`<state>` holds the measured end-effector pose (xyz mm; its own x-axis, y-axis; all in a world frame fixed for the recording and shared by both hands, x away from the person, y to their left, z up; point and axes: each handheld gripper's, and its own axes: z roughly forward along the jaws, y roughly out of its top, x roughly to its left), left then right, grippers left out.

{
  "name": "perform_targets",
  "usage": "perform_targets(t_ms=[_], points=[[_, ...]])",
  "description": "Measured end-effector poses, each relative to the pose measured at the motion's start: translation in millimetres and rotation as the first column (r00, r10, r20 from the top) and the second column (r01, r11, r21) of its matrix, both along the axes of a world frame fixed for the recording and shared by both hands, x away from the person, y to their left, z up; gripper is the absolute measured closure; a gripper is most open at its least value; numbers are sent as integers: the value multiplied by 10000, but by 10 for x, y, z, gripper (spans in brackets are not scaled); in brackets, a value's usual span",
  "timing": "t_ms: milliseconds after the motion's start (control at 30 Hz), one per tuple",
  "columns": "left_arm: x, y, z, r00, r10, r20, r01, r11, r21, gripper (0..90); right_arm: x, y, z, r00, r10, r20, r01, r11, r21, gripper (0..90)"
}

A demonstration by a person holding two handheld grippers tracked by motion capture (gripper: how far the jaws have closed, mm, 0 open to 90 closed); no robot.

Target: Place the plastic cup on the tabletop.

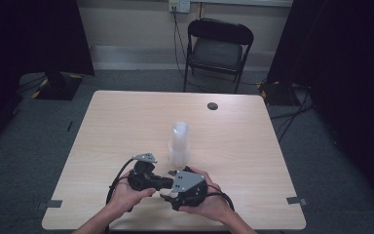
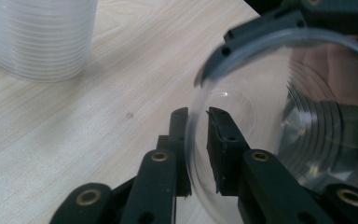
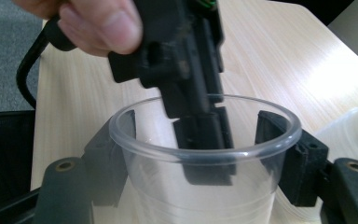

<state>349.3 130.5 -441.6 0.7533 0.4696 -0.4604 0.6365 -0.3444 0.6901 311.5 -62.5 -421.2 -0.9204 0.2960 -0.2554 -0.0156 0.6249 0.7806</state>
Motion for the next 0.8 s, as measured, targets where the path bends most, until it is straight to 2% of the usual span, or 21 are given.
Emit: perform_targets(t_ms=[67,200,567,733,800], points=[[-2,14,8,10000,9,76,-9,10000,-27,786,20,-21,3,9999,-16,-127,17,9999,121,297],[-9,17,10,9995,215,232,-210,9996,-192,763,28,-28,-2,9999,-128,-69,128,9999,81,297],[-50,97,58,9940,756,791,-718,9962,-502,617,64,-107,-45,9964,-819,-219,820,9966,16,298],[-48,119,74,9912,879,986,-829,9951,-535,602,103,-166,-53,9932,-1130,-278,1132,9936,56,298],[-53,122,80,9890,957,1131,-884,9938,-681,601,117,-187,-56,9922,-1207,-325,1211,9926,106,298]])
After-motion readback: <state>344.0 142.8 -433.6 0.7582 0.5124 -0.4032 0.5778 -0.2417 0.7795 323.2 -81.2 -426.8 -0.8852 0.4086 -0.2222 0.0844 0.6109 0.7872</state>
